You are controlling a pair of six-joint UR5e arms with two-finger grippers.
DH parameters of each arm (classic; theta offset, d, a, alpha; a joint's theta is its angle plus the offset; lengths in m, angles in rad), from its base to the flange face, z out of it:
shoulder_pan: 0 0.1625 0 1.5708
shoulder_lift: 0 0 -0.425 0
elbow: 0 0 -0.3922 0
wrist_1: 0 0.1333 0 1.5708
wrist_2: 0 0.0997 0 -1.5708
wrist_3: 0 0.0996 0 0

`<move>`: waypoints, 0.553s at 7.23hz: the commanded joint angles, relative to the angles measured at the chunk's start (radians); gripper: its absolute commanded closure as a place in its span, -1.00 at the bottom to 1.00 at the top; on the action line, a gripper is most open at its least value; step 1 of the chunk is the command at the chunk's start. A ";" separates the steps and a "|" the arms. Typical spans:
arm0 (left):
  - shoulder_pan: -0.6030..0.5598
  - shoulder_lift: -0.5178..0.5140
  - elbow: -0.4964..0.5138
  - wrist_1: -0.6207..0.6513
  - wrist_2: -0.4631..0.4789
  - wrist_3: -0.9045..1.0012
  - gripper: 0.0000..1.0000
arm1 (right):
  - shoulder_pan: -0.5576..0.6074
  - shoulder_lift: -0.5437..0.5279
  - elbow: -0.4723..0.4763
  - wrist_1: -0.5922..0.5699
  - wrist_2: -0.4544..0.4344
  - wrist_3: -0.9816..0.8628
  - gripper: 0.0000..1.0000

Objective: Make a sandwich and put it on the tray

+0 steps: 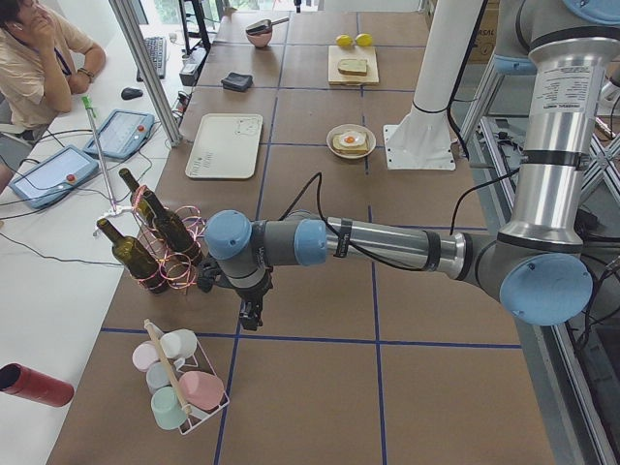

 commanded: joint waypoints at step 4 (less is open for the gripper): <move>-0.008 -0.016 -0.029 0.000 0.017 -0.001 -1.00 | -0.008 -0.028 0.037 0.003 0.002 -0.010 -1.00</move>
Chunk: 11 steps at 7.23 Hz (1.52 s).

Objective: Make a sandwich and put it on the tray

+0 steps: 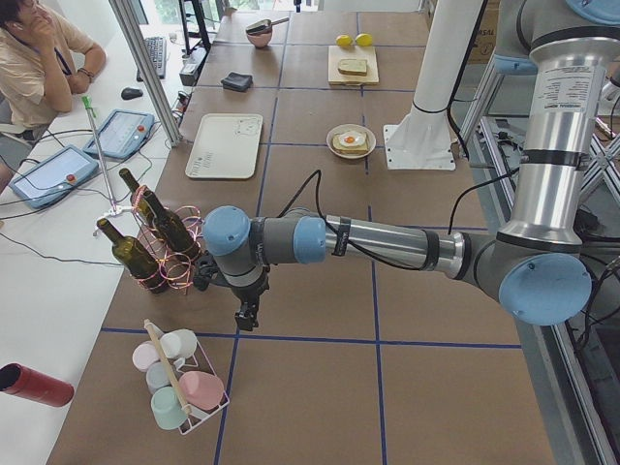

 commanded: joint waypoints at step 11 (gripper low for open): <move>0.009 0.036 -0.014 -0.142 -0.047 0.002 -1.00 | -0.606 -0.473 0.130 1.104 -0.121 1.241 -0.96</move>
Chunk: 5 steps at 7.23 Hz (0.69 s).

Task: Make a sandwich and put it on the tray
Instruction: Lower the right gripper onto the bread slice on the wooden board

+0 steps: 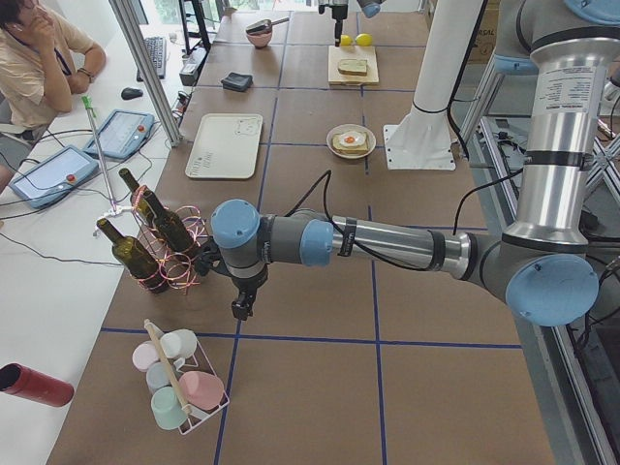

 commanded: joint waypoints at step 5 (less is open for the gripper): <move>0.000 0.006 -0.003 -0.005 -0.001 -0.002 -1.00 | -0.196 -0.006 -0.010 0.068 -0.076 0.192 -0.42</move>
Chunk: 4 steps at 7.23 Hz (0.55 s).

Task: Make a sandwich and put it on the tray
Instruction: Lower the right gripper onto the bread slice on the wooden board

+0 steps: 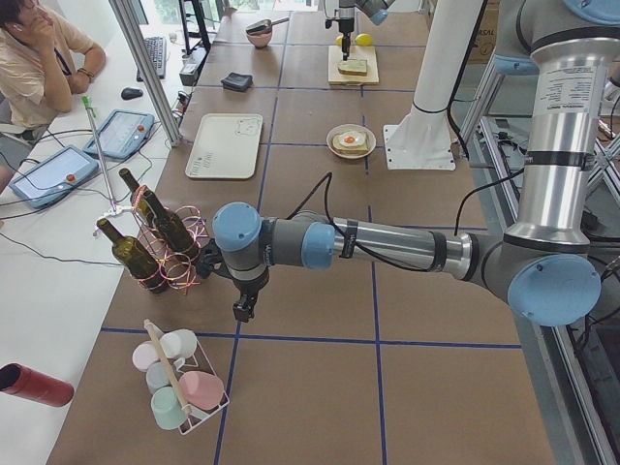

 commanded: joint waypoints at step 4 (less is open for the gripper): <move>0.000 0.001 0.001 -0.001 0.000 0.000 -1.00 | -0.027 -0.016 -0.002 0.004 -0.003 0.006 -0.44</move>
